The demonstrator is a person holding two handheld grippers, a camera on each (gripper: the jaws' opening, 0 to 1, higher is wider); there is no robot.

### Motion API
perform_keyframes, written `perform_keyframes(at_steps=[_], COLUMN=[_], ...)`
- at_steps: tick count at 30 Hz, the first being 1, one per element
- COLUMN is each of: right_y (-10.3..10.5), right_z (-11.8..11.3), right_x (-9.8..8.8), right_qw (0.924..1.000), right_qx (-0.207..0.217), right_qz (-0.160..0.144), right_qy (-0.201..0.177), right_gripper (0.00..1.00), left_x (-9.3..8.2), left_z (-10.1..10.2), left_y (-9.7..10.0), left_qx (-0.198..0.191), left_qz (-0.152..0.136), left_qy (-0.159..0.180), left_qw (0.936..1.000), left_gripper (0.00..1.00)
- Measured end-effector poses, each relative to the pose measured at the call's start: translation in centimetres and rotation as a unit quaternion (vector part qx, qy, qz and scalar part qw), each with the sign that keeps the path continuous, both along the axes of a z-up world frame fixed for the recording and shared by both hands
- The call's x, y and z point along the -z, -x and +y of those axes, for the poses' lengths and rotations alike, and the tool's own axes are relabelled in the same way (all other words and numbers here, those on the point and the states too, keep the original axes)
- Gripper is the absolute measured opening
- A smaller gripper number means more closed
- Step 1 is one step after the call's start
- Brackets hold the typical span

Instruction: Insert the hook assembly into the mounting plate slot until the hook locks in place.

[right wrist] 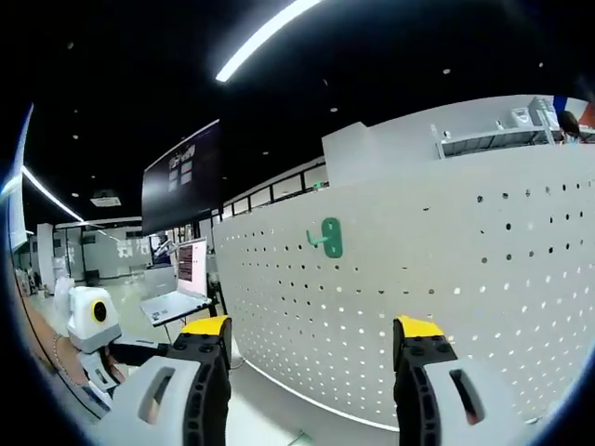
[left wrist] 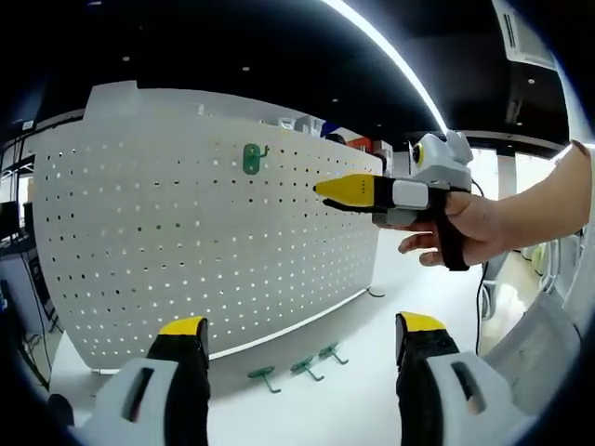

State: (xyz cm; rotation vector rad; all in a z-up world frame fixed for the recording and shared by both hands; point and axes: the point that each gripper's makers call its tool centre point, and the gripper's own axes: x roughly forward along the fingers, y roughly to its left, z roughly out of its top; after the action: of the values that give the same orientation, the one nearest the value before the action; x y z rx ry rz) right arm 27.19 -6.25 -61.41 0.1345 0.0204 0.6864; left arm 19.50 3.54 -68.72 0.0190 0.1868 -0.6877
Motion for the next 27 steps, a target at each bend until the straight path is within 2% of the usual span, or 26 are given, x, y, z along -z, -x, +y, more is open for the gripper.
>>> perform_keyframes(at_steps=[5, 27], right_y=[0.8, 3.8], right_z=[-1.1, -4.0], right_x=[1.4, 4.0], right_qw=[0.9999, 0.9994], right_qx=[0.002, 0.009], right_qz=[0.010, 0.032], right_qy=[0.006, 0.003], right_gripper=[0.69, 0.69], left_x=[0.0, 0.3], left_z=[0.1, 0.3], left_y=[-0.1, 0.2], left_qx=[-0.001, 0.004], left_qz=[0.000, 0.006], left_qy=[0.000, -0.004], left_qw=[1.0000, 1.0000], left_gripper=[0.85, 0.86])
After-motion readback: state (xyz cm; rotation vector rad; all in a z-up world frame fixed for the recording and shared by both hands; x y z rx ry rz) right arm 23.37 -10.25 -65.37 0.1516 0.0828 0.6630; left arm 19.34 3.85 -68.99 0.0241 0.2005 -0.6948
